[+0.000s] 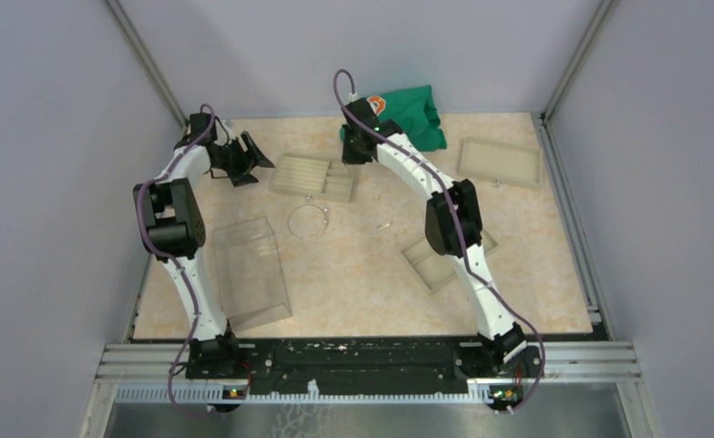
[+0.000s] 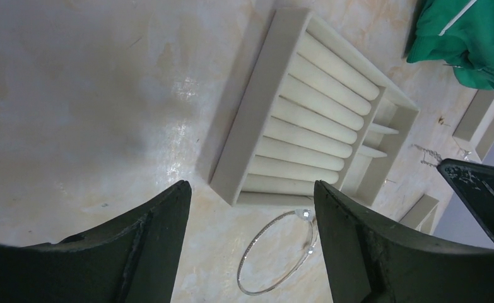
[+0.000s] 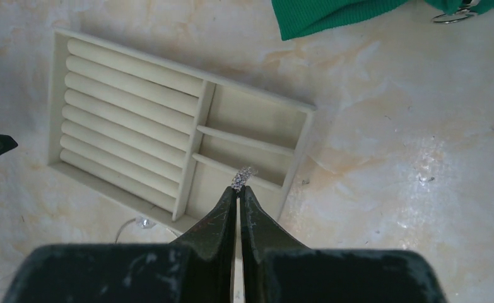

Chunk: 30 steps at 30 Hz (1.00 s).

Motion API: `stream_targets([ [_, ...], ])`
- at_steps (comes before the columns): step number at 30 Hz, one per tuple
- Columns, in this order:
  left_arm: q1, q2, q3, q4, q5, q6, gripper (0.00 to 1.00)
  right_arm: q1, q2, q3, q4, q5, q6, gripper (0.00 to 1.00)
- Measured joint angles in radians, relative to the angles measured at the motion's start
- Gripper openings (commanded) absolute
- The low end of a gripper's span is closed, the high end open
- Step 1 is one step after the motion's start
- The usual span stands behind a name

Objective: Organize the mixed jewelry

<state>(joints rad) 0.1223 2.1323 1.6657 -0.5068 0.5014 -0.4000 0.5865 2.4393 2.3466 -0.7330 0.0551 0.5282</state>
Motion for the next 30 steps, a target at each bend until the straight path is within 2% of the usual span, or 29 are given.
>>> stream_targets([
  [15,0.000,0.000,0.000,-0.002,0.025,-0.001,0.78,0.000,0.122,0.084,0.060,-0.019,0.034,0.00],
  [30,0.000,0.000,0.000,-0.002,0.029,0.000,0.79,-0.013,0.142,0.093,0.108,-0.027,0.085,0.00],
])
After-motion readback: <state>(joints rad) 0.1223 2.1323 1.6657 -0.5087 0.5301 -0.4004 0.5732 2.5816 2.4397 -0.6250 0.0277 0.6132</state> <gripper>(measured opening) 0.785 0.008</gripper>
